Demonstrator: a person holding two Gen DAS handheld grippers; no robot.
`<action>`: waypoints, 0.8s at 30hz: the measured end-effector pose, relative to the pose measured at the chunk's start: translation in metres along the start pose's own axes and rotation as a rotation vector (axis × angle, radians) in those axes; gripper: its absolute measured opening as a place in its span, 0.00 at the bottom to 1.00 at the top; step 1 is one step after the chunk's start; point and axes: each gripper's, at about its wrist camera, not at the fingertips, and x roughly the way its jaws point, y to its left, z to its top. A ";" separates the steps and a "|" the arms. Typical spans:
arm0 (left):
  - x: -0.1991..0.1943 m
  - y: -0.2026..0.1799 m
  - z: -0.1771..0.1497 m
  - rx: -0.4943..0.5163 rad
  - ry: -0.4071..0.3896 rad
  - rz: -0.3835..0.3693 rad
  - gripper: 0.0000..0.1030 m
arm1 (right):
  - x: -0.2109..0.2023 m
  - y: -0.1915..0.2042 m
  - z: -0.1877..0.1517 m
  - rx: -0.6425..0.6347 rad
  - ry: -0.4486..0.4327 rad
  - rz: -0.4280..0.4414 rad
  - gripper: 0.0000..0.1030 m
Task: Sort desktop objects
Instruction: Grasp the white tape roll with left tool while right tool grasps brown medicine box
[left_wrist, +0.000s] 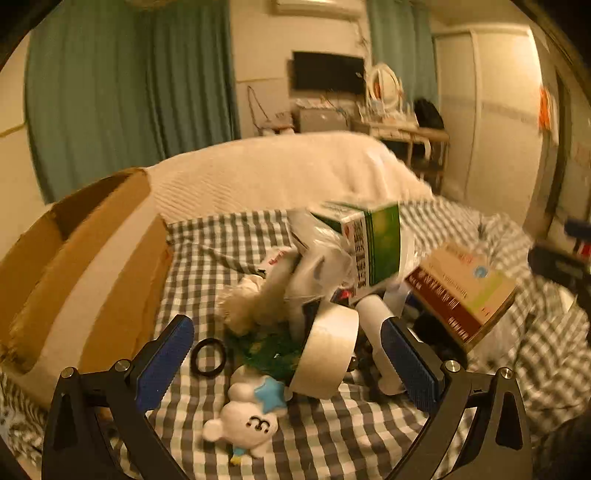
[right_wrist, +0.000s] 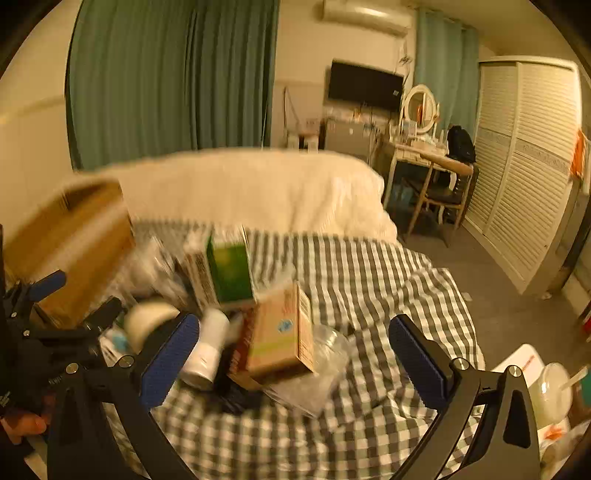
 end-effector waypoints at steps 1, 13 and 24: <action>0.002 -0.003 0.000 0.013 0.003 -0.001 1.00 | 0.004 0.001 0.003 -0.015 0.010 -0.017 1.00; 0.026 0.014 -0.007 -0.037 0.056 -0.132 0.67 | 0.066 0.003 -0.020 0.113 0.214 0.034 0.99; 0.024 0.014 -0.006 -0.043 0.094 -0.257 0.34 | 0.077 0.000 -0.028 0.218 0.268 0.077 0.53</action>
